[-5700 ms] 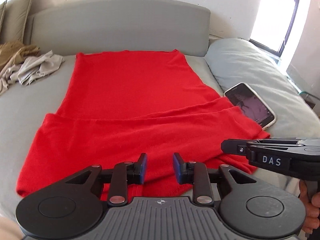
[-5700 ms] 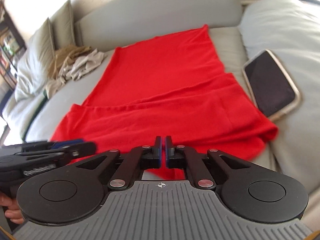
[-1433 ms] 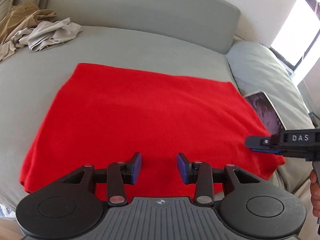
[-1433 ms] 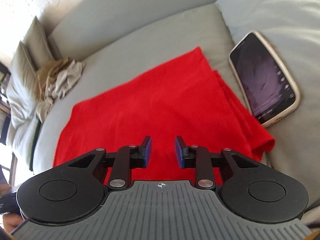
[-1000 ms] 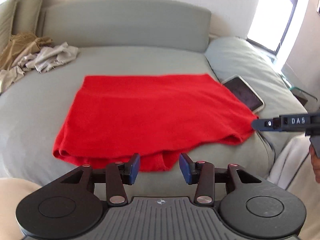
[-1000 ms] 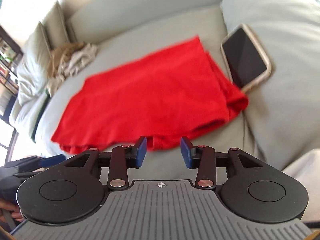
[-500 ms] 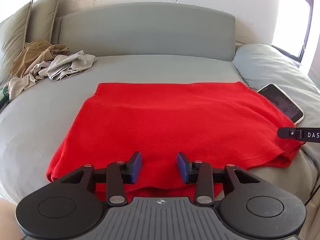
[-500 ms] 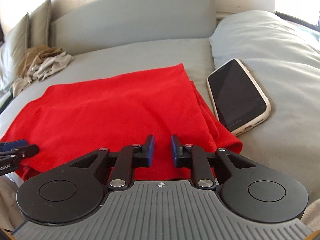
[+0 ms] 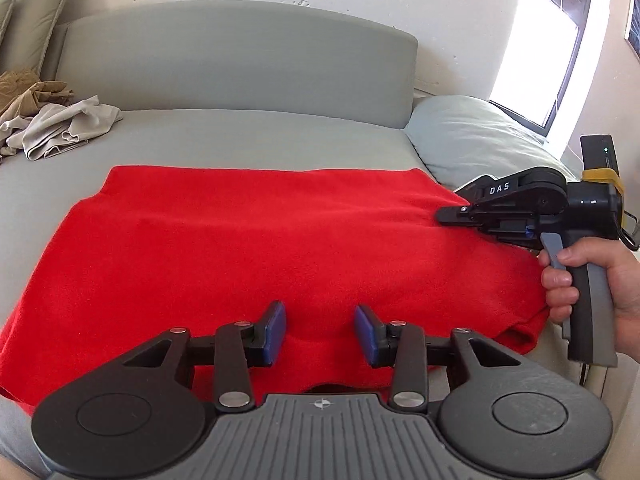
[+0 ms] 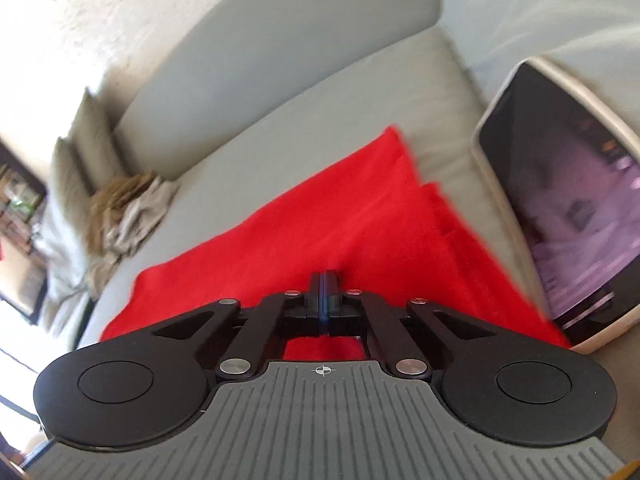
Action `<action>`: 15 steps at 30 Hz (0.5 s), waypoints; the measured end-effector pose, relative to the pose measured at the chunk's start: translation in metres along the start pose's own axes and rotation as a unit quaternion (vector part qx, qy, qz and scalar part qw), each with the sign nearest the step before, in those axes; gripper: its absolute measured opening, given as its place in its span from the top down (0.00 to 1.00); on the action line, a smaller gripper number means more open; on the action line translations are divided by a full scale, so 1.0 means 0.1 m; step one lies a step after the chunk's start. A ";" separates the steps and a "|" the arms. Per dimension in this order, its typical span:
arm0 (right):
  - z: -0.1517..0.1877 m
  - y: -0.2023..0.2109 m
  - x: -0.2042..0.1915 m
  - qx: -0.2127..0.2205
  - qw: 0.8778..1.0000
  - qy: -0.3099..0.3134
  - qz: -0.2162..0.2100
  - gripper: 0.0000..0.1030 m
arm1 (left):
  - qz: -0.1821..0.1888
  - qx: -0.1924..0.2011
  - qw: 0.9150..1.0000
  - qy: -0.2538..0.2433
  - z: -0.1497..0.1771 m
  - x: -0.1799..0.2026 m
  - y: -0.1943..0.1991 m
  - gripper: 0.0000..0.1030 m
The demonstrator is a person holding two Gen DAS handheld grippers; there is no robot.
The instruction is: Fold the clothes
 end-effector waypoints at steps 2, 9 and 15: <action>-0.10 0.06 0.11 0.043 0.997 -0.016 0.060 1.00 | 0.000 0.002 1.000 0.001 0.01 -0.01 0.01 0.62; -0.33 0.01 -0.25 0.073 0.994 0.037 0.073 0.90 | -0.004 0.003 1.000 0.008 0.01 -0.01 0.01 0.61; -0.16 -0.52 -0.50 -0.032 0.999 0.022 0.008 0.96 | 0.002 0.001 1.000 0.008 0.01 -0.02 0.03 0.60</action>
Point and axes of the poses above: each gripper's, at about its wrist camera, not at the fingertips, and y roughly against the way its jaws point, x to its right, z to its underside, the point moved 2 cm from there along -y, roughly the way its jaws point, and after that the axes turned 2 degrees about -x, right-handed, at the moved point
